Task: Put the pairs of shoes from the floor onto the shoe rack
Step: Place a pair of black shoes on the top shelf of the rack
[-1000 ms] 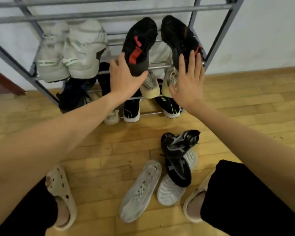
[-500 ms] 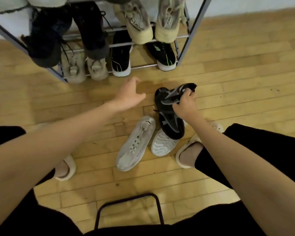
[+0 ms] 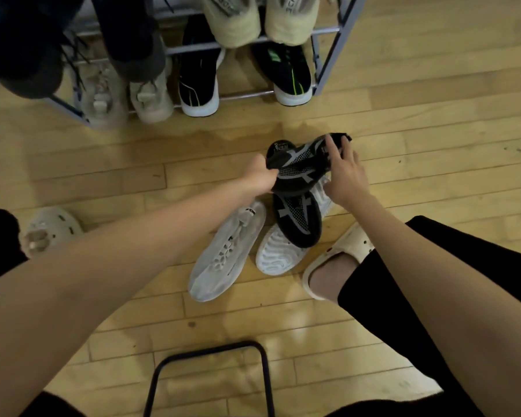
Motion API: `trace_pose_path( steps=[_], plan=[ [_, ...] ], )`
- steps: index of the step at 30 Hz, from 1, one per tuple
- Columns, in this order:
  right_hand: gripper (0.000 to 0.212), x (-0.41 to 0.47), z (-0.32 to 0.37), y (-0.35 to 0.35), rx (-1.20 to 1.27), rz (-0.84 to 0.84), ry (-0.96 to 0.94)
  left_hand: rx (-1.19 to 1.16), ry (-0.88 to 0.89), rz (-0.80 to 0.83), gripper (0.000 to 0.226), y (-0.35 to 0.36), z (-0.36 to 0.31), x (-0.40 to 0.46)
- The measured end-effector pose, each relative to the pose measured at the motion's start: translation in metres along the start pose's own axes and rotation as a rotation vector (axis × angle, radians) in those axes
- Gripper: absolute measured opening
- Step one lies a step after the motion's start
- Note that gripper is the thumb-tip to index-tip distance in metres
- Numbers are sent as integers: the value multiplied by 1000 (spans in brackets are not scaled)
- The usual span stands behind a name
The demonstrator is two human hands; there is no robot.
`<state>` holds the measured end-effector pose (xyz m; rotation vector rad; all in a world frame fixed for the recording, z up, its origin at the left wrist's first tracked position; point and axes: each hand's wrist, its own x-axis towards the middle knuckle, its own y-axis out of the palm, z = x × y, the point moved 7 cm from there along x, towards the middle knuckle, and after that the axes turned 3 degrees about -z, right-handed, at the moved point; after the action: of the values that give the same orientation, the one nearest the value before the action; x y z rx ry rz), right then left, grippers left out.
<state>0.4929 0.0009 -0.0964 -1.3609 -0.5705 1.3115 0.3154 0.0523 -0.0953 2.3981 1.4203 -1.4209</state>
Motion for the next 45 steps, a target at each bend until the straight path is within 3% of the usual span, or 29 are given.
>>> trace_pose_path(
  steps=[3, 7, 10, 13, 16, 20, 22, 25, 30, 32, 36, 41, 43, 45],
  plan=[
    [104, 6, 2, -1, -65, 25, -114, -43, 21, -25, 16, -6, -10, 0],
    [107, 8, 8, -8, -116, -41, -261, -105, 156, 47, 28, -33, -34, -9],
    [98, 5, 10, -23, -114, -152, -303, -113, 222, 166, 32, -54, -42, -16],
    [93, 3, 14, -25, -99, -93, -349, -134, 237, 211, 30, -65, -42, -19],
    [86, 3, 12, -26, -22, -46, -300, -265, 217, 161, 25, -65, -39, -18],
    [79, -1, -8, -40, 83, -110, -129, -504, 146, 57, 40, -64, -29, -4],
    [71, -3, -22, -43, 144, -123, 3, -356, 141, -25, 33, -64, -24, 8],
    [59, -6, -44, -39, 253, -113, 211, 172, 336, -47, 35, -49, -29, 20],
    [59, -12, -61, -26, 385, -57, 403, 1046, 819, 77, 92, 4, -38, 35],
    [61, -16, -63, -24, 452, -31, 458, 1287, 955, 97, 104, 24, -39, 45],
    [60, -21, -67, -15, 583, -4, 528, 1631, 1096, 94, 86, 61, -32, 56],
    [48, -24, -69, -5, 729, 6, 615, 1613, 1154, 53, 67, 72, -22, 62],
    [46, -25, -70, -3, 796, 13, 637, 1430, 1114, 31, 68, 58, -28, 62],
    [51, -27, -67, -6, 834, 0, 652, 1222, 965, -23, 69, 29, -32, 61]
  ],
)
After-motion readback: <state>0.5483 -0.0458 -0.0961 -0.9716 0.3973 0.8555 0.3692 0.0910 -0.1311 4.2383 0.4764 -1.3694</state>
